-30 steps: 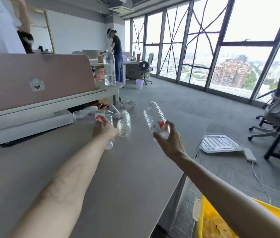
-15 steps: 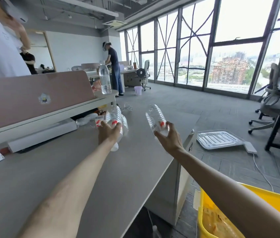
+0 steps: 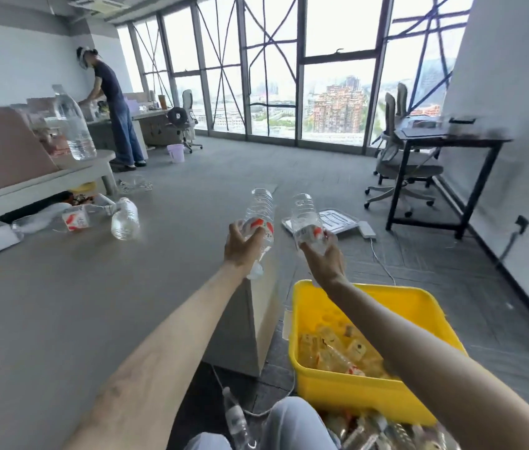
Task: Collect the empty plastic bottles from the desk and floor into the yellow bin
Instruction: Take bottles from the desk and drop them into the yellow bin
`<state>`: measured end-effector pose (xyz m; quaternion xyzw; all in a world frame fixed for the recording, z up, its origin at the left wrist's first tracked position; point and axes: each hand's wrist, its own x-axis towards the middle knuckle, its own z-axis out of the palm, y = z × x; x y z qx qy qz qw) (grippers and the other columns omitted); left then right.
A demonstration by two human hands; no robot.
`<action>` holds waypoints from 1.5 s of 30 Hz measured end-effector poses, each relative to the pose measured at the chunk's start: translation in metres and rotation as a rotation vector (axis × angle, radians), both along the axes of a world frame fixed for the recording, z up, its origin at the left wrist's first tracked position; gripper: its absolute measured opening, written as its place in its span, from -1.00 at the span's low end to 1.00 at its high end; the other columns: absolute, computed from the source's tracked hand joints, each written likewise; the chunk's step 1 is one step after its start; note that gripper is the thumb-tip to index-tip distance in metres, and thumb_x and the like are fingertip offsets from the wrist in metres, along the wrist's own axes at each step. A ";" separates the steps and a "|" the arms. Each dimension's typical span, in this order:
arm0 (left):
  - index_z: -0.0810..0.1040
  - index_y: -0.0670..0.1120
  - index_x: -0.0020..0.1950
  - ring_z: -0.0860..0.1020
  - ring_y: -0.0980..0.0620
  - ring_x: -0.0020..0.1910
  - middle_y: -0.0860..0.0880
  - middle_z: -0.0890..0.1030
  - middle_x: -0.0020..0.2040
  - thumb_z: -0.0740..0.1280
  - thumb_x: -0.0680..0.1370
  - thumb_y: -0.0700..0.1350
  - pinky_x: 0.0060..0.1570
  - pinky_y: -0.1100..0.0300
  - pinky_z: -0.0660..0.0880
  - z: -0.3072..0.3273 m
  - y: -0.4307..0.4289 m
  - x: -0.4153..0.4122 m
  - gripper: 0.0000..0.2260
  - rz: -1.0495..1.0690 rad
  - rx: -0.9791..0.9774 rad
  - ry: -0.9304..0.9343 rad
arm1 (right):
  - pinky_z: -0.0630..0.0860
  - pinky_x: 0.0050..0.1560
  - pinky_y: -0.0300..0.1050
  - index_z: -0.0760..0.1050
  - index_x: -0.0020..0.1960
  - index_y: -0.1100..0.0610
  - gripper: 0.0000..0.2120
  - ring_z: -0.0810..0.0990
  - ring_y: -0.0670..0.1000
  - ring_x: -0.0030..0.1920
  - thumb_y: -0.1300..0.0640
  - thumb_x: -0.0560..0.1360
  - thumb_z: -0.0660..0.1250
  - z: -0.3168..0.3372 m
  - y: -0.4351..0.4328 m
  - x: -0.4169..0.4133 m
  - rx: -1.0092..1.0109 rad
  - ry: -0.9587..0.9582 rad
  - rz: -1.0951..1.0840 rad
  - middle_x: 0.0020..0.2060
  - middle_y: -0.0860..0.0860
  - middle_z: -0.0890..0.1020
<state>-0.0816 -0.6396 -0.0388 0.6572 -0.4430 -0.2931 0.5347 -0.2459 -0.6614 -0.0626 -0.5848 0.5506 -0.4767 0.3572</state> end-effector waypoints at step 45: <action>0.27 -0.03 0.51 0.32 -0.18 0.41 -0.15 0.29 0.48 0.41 0.41 0.23 0.40 -0.12 0.31 -0.177 -0.090 -0.227 -0.24 -0.387 0.379 -0.250 | 0.51 0.07 -0.01 0.55 0.20 0.18 -0.74 0.50 0.01 -0.02 0.08 0.62 0.22 -0.104 -0.017 -0.261 0.385 0.268 -0.293 0.06 0.08 0.61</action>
